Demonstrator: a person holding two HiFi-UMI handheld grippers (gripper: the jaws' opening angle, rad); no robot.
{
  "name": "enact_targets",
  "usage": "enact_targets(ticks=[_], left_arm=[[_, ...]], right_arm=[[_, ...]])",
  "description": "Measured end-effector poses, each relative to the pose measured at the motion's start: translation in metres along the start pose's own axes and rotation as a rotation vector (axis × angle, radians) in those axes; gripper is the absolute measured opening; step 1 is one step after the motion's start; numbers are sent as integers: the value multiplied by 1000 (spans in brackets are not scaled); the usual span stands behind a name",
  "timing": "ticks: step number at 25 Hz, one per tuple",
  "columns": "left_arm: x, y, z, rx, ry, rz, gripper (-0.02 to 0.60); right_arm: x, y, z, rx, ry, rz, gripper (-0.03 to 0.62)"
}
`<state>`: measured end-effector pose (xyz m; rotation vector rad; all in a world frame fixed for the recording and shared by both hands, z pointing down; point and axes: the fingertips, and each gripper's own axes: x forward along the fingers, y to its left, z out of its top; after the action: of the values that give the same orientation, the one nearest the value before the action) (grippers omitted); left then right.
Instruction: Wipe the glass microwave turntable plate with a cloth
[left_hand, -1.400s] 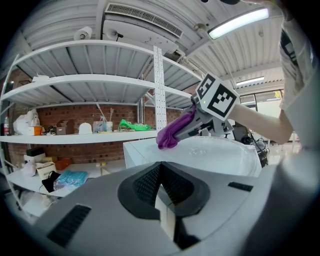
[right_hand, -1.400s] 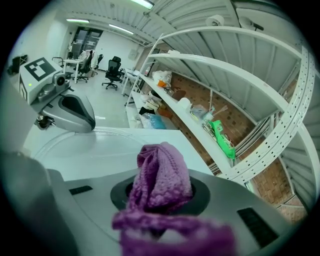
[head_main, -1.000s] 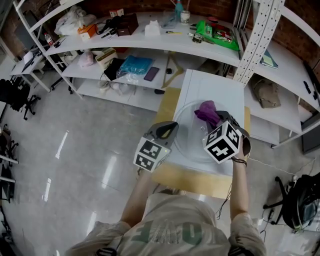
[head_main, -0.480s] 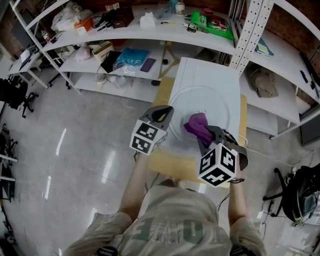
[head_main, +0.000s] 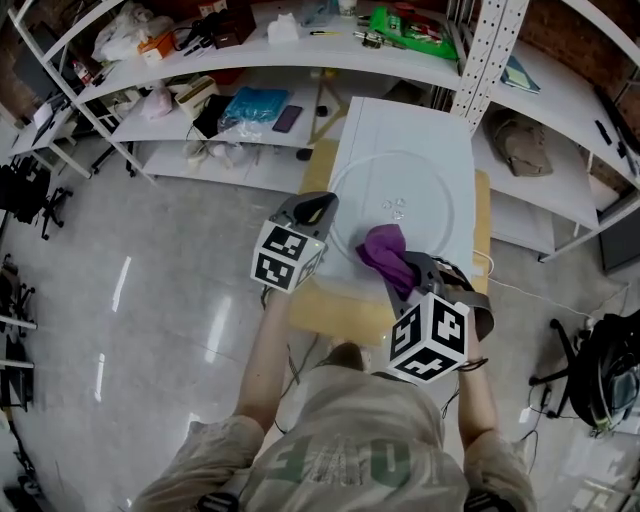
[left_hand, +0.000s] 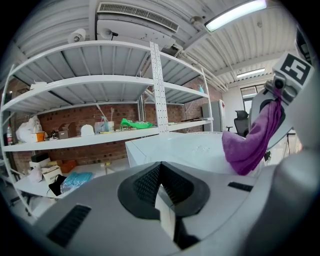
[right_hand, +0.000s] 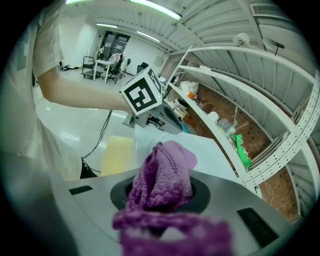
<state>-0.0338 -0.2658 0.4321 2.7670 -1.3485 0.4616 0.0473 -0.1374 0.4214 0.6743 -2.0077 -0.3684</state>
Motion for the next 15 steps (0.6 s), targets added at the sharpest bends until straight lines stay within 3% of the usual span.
enact_targets(ticks=[4, 7, 11, 15], left_arm=[[-1, -3, -5, -13, -3, -6, 2], [0, -1, -5, -13, -8, -2, 2], [-1, -6, -7, 1, 3, -3, 2], [-2, -4, -6, 1, 8, -6, 2]], right_arm=[[1, -14, 1, 42, 4, -22, 49], [4, -63, -1, 113, 17, -133, 49], [15, -135, -22, 170, 112, -323, 49], [38, -169, -34, 222, 145, -369, 49]])
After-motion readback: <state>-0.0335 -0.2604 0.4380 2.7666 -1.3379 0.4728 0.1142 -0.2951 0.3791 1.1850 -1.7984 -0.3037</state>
